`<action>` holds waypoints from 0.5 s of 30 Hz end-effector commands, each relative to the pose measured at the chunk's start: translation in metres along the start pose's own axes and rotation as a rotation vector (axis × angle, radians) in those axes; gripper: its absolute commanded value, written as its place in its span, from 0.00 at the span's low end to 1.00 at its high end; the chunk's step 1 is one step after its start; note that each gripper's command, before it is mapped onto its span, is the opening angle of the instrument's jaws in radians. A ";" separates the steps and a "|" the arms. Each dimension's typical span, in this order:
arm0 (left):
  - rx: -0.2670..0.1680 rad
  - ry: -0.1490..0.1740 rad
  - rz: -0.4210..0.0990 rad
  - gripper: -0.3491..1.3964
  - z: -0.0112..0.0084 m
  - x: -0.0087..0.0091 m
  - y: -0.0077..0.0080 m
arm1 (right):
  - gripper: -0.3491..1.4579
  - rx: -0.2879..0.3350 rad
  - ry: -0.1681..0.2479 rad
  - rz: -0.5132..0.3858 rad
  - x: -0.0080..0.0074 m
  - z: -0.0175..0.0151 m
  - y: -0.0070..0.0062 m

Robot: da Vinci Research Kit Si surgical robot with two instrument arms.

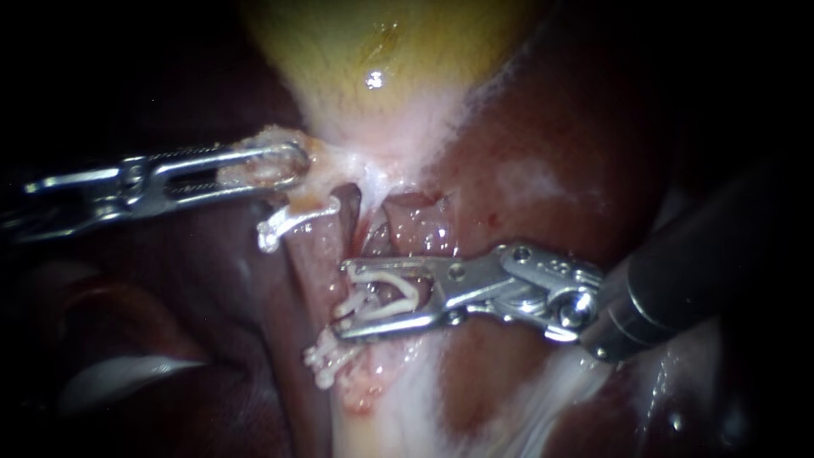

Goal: Clipping third clip right tube

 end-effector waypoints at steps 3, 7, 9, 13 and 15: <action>0.000 0.000 0.000 0.00 0.0000 0.0000 0.0000 | 0.47 -0.007 0.002 0.002 0.0002 -0.0009 0.0001; 0.000 0.000 0.000 0.00 0.0000 0.0000 0.0000 | 0.47 -0.009 0.002 0.003 0.0003 -0.0018 0.0004; 0.000 0.000 0.000 0.00 0.0000 0.0000 0.0000 | 0.47 -0.012 0.002 0.004 0.0002 -0.0022 0.0007; 0.000 0.000 0.000 0.00 0.0000 0.0000 0.0000 | 0.47 -0.015 0.001 0.004 0.0000 -0.0030 0.0012; 0.000 0.000 0.000 0.00 0.0000 0.0000 0.0000 | 0.47 -0.020 0.001 0.003 -0.0002 -0.0035 0.0014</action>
